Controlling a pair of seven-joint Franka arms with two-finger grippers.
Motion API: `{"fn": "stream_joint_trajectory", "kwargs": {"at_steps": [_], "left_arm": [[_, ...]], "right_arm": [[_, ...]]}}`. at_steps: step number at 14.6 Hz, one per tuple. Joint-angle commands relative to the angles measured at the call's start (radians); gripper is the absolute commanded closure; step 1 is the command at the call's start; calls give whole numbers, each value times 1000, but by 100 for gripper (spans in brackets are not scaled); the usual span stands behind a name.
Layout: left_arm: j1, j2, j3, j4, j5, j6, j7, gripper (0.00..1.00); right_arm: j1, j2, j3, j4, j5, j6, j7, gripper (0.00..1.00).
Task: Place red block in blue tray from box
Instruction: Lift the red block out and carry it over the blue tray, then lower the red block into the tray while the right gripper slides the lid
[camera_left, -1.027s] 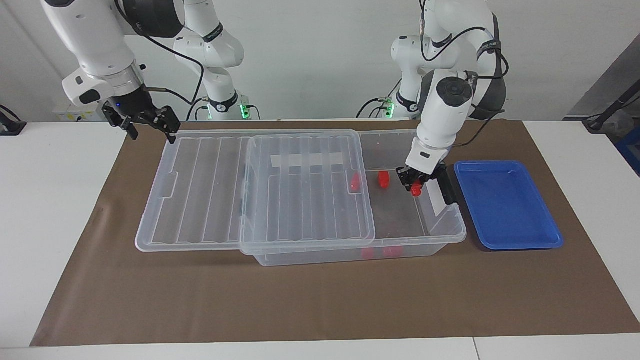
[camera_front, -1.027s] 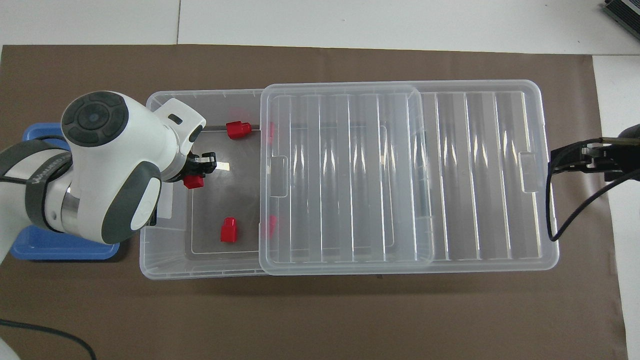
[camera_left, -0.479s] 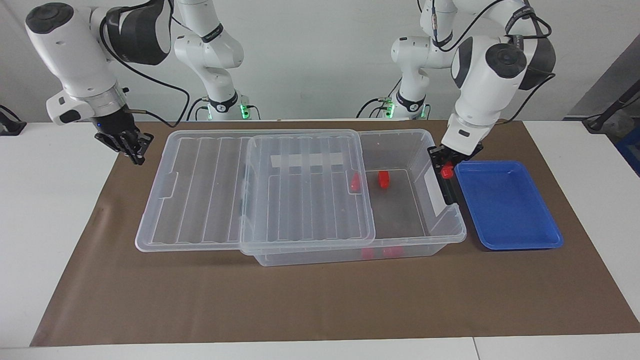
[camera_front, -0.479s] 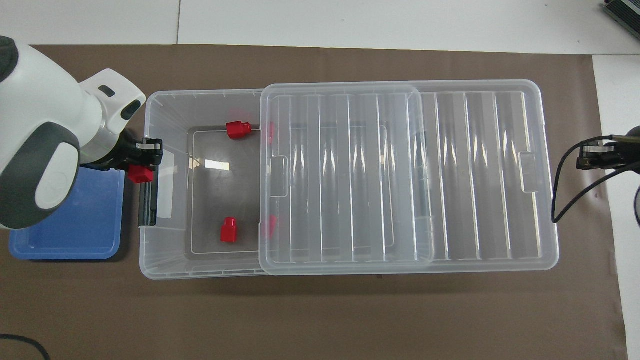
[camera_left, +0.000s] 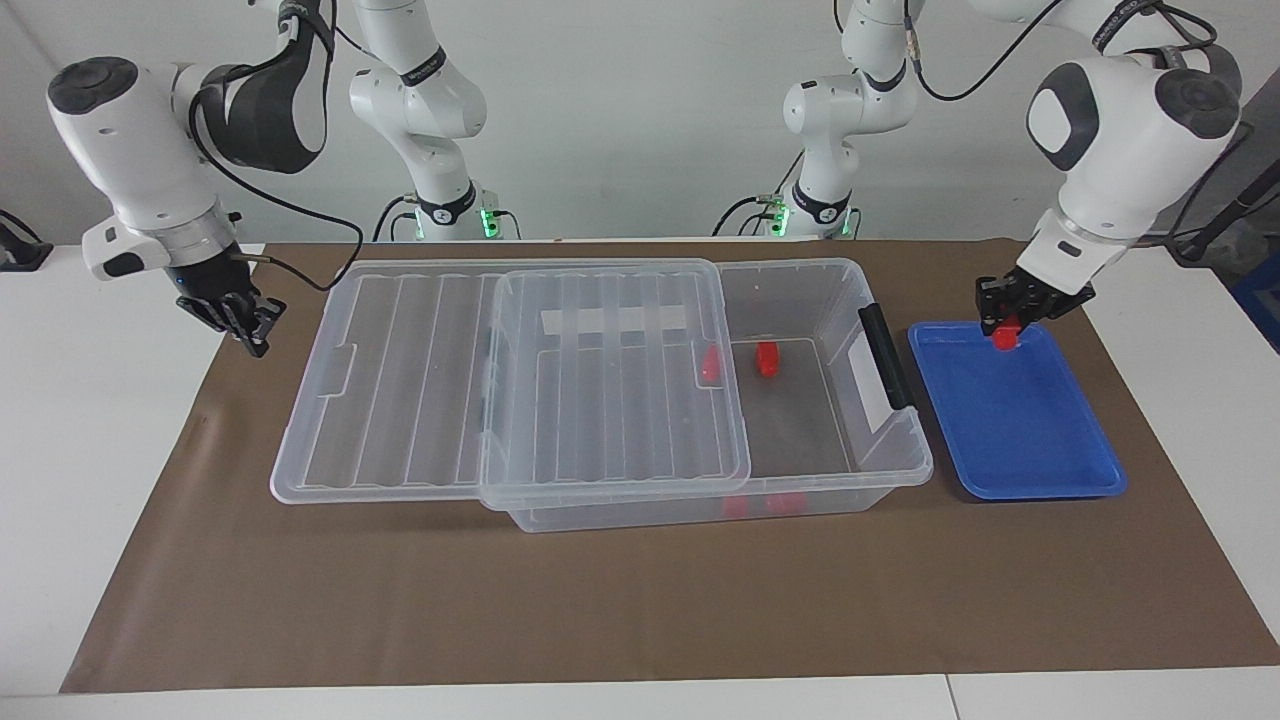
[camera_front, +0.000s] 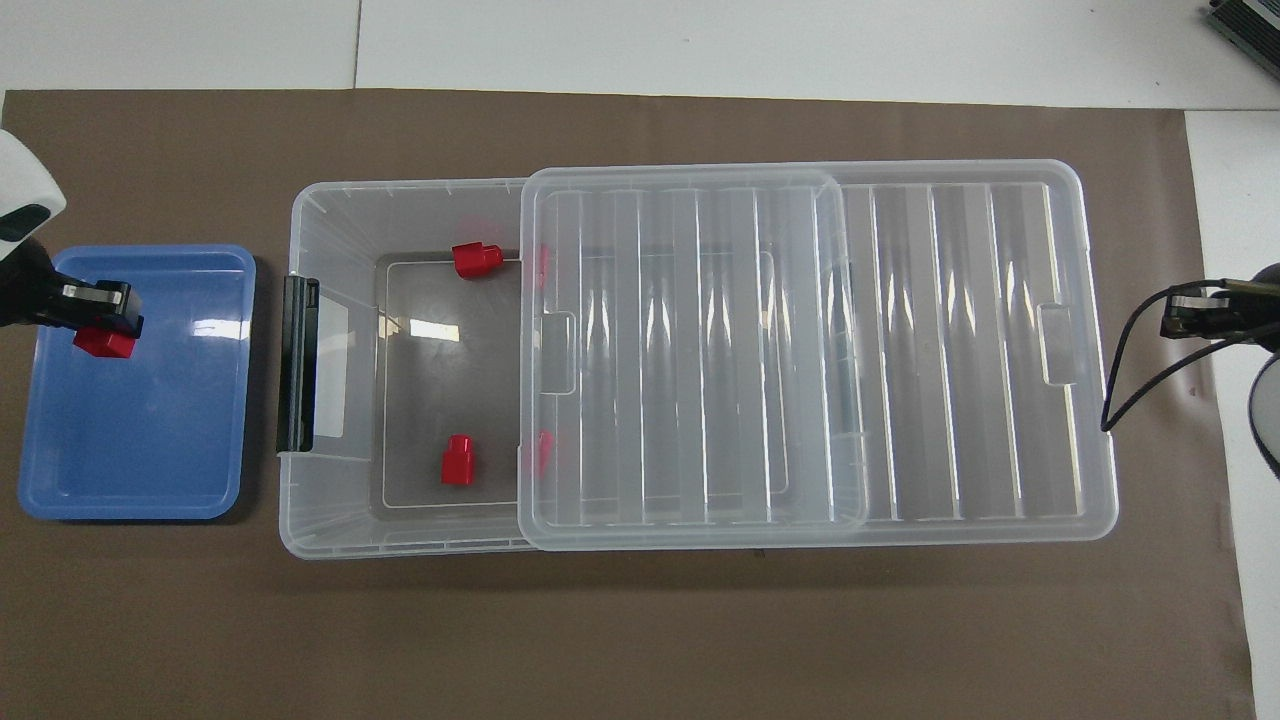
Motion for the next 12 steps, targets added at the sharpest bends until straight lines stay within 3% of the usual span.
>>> {"fn": "stream_joint_trajectory", "kwargs": {"at_steps": [1,6,12], "left_arm": [[66,-30,-12,-100,11,125,102,100],[113,-27,-11,-243,11,331,192,100],[139,-13,-11,-420,11,585,207,100]], "right_arm": [[8,-3,10,-49,-3,57,-9,100],[13,-7,9,-116,-3,120,-15,100],[38,-14,20,-115,-3,53,-15,100]]}}
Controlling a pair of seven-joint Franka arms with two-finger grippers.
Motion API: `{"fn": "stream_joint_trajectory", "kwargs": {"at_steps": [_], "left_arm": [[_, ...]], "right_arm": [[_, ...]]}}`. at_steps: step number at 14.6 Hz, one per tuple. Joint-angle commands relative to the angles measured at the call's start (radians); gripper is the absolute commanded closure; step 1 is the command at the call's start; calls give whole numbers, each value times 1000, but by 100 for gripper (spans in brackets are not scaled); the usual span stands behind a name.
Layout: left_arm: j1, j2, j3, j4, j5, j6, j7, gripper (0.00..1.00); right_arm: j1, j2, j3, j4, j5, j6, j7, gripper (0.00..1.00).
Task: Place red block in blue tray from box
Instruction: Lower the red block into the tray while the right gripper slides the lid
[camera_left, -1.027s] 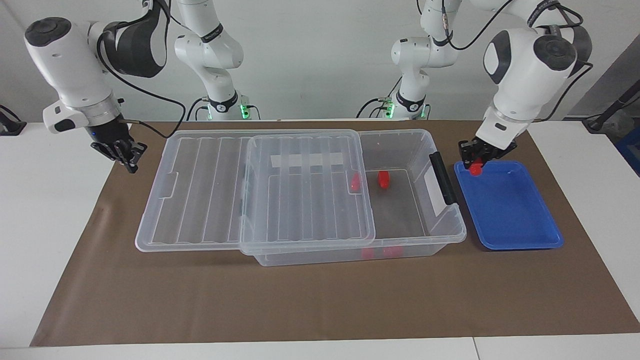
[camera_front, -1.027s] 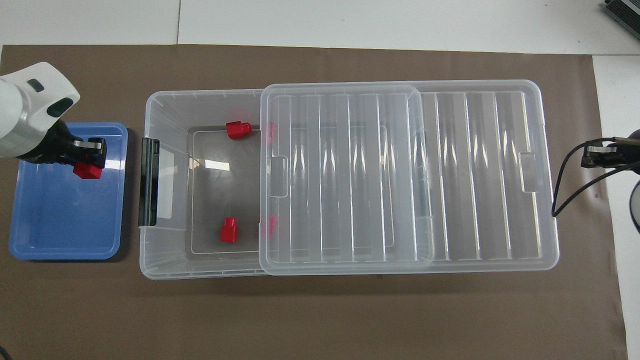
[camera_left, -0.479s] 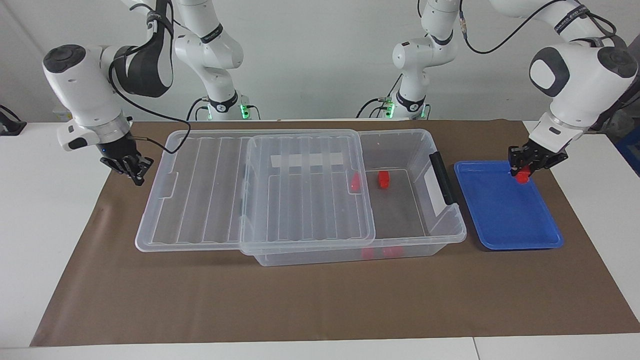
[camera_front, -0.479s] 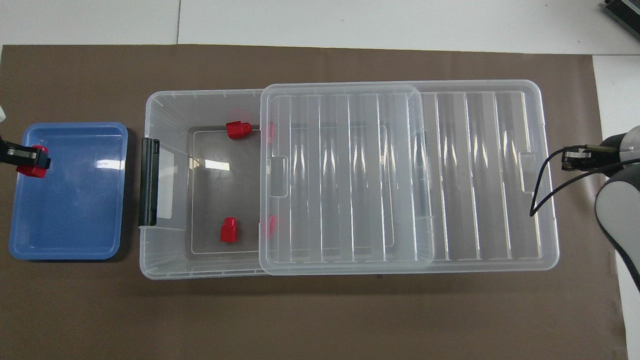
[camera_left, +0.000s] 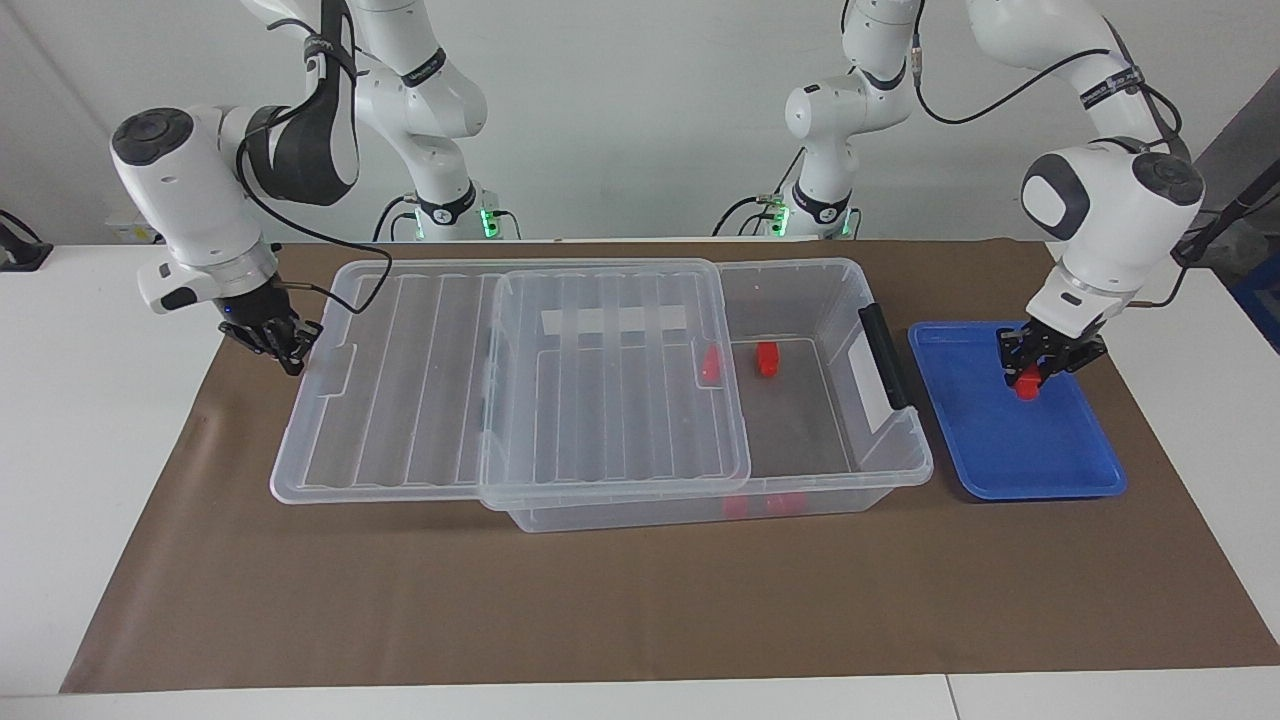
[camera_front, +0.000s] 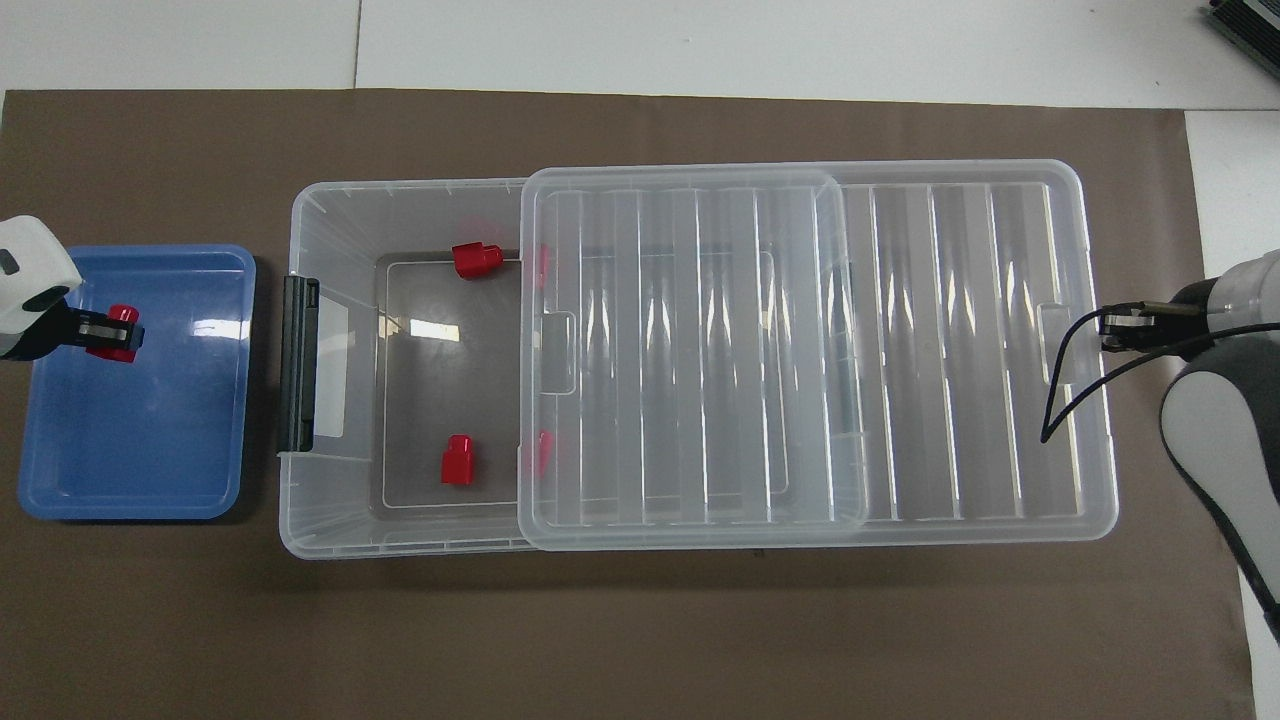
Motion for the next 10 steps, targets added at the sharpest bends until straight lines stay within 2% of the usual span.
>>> {"fn": "stream_joint_trajectory", "kwargs": {"at_steps": [1,6,10], "left_arm": [[42,1,-12,-64,10,82,59,100],[65,101,-13,-67,10,189,88,100],[56,131,-13,-113,0,275,76,100]], "right_arm": [[12,-21,7,-17,-3,-28,-16,100],[74,-26,7,-16,-3,-63,-13,100],[136,-28,7,-17,-3,-65,-12,100]]}}
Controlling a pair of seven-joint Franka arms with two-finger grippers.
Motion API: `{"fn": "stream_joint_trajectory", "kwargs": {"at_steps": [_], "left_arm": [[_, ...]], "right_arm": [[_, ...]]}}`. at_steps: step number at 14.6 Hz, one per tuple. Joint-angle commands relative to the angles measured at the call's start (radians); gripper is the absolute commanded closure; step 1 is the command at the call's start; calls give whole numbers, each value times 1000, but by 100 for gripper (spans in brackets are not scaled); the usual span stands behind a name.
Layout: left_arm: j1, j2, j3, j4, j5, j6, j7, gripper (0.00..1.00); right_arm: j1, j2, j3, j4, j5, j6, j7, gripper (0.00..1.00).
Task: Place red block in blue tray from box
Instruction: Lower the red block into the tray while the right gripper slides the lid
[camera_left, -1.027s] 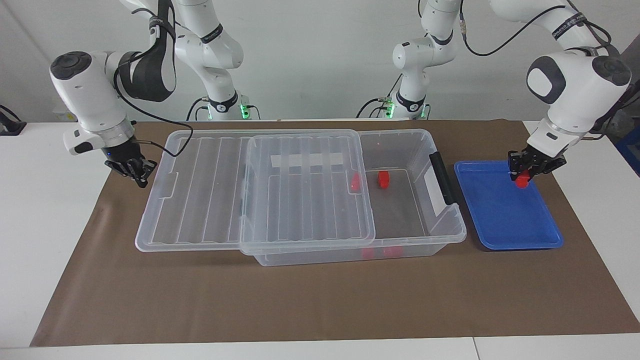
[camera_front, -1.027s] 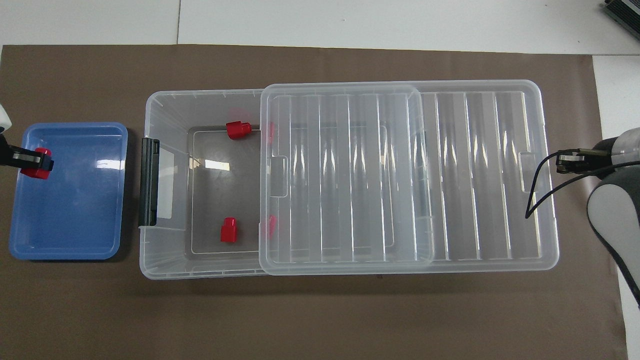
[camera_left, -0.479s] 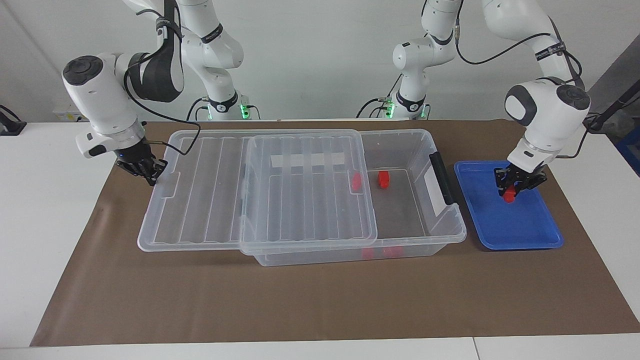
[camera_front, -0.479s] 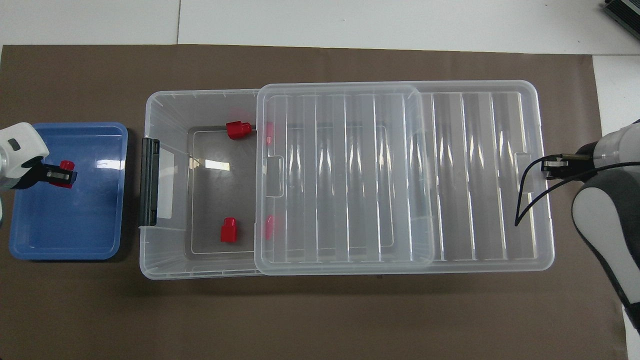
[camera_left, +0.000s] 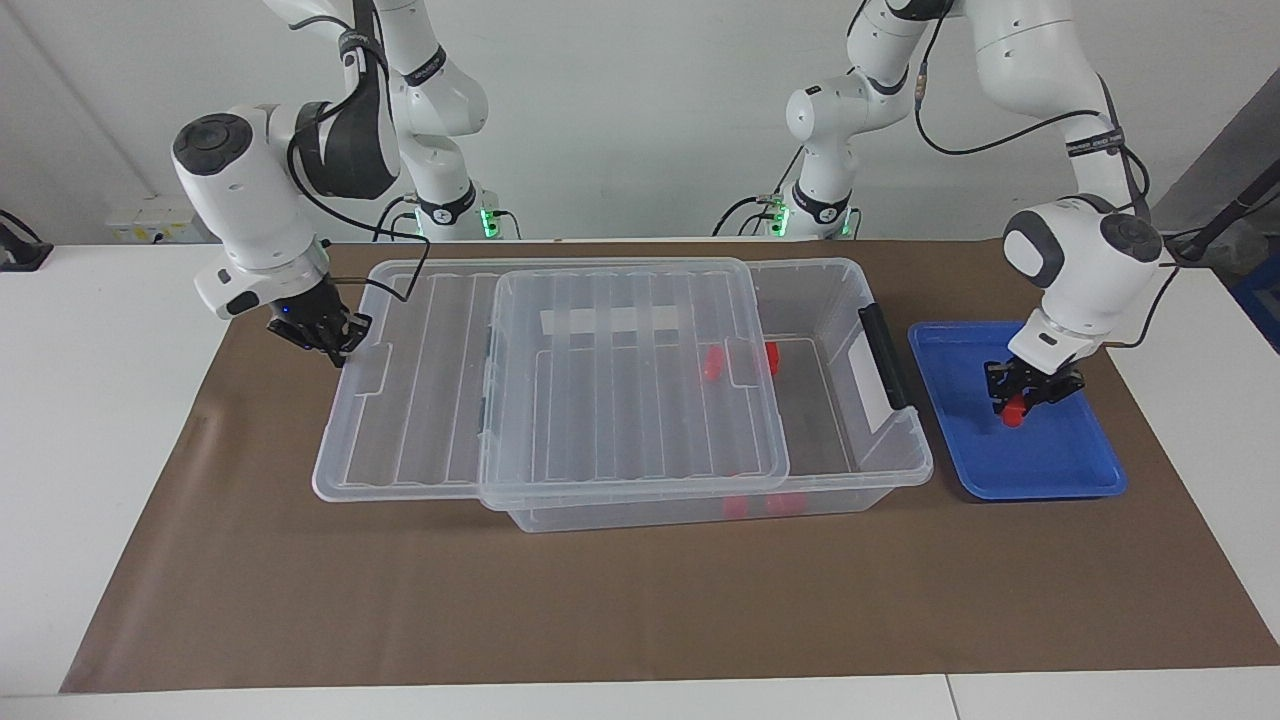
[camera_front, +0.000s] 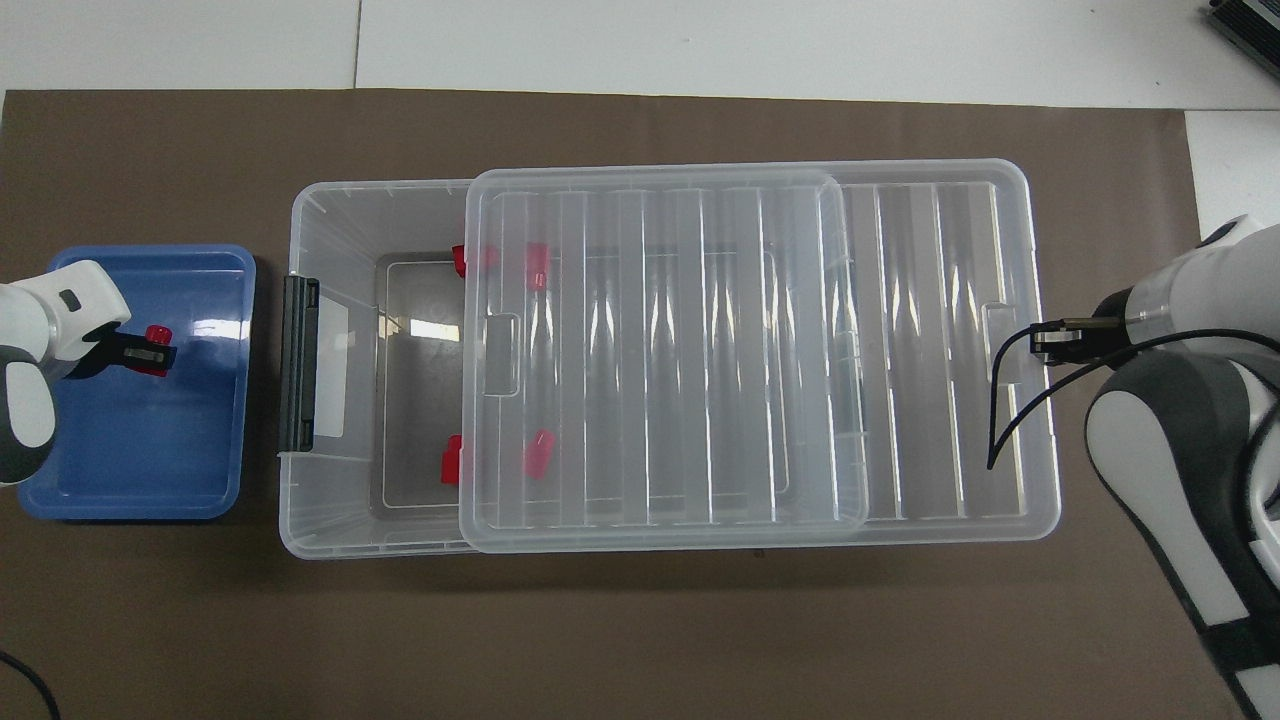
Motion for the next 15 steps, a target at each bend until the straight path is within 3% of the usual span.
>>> {"fn": "stream_joint_trajectory", "kwargs": {"at_steps": [1,15], "left_arm": [[4,12,-3,-44,0,79,-1,100],[-3,15,-5,-81,-55,108,-64,96]], "right_arm": [[44,-22,3,-18,-1,-12,-10,100],[167,-26,3,-19,60,-12,10,100]]}}
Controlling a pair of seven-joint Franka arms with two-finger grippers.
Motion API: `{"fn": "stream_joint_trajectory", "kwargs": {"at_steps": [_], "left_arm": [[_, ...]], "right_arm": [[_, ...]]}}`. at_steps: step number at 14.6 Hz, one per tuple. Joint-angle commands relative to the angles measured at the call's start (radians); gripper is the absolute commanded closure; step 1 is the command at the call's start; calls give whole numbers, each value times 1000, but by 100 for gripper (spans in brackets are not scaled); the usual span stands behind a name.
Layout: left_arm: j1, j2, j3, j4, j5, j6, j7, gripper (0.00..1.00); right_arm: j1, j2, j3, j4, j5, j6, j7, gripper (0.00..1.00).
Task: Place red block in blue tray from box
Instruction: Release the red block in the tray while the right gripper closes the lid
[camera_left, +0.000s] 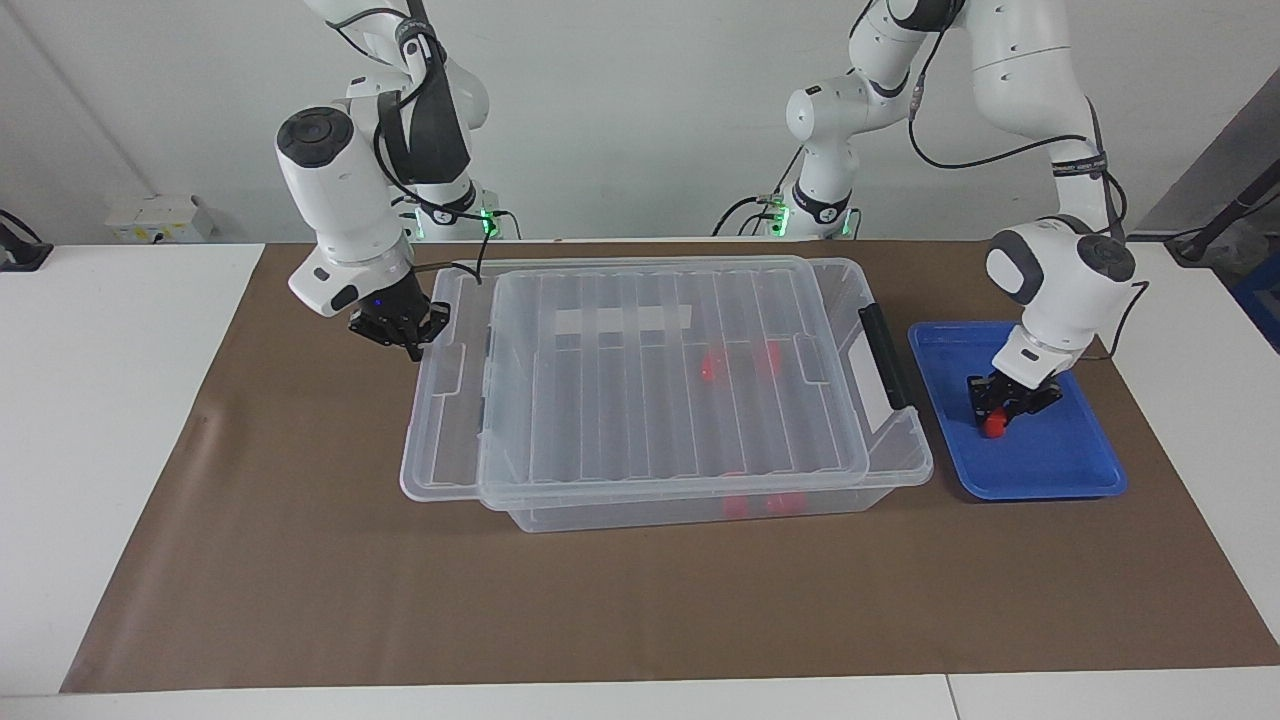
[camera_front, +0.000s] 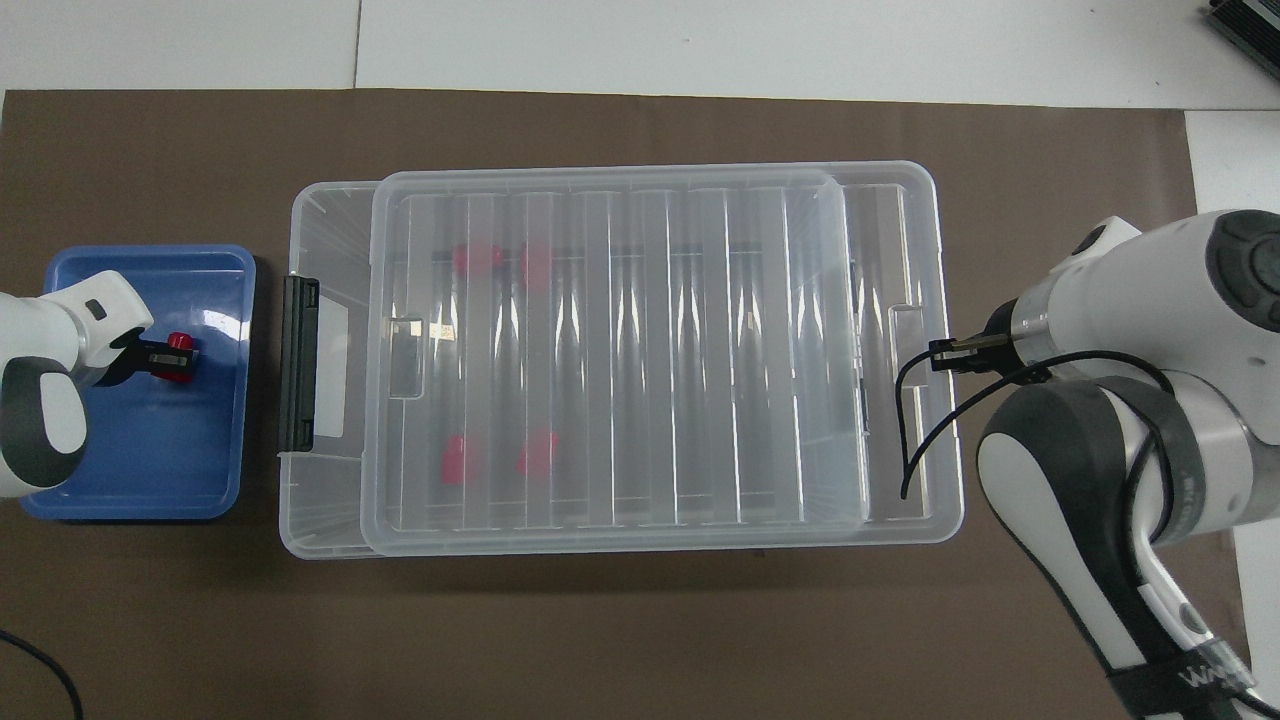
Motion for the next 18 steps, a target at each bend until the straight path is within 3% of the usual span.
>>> {"fn": "stream_joint_trajectory", "kwargs": {"at_steps": [1,15,16,17,18], "left_arm": [[-3,-12,-2,-47,-21,46,-13,96],[-6,-7,-2,-93,-21,143,-9,94],[-8,-7,-1,-100,-21,156,-9,91],[-13,-7,-1,-101,-21,164,-9,78],[-17,-7,-1,-101,-21,164,-7,51]], "right_arm": [[22,-24,-1,-19,40,-10,17,100],[93,-26,-1,-19,104,3,27,100],[96,-24,-1,-19,104,3,28,100],[97,-24,-1,-19,106,4,28,100],[98,-23,-1,-19,106,9,28,100]]}}
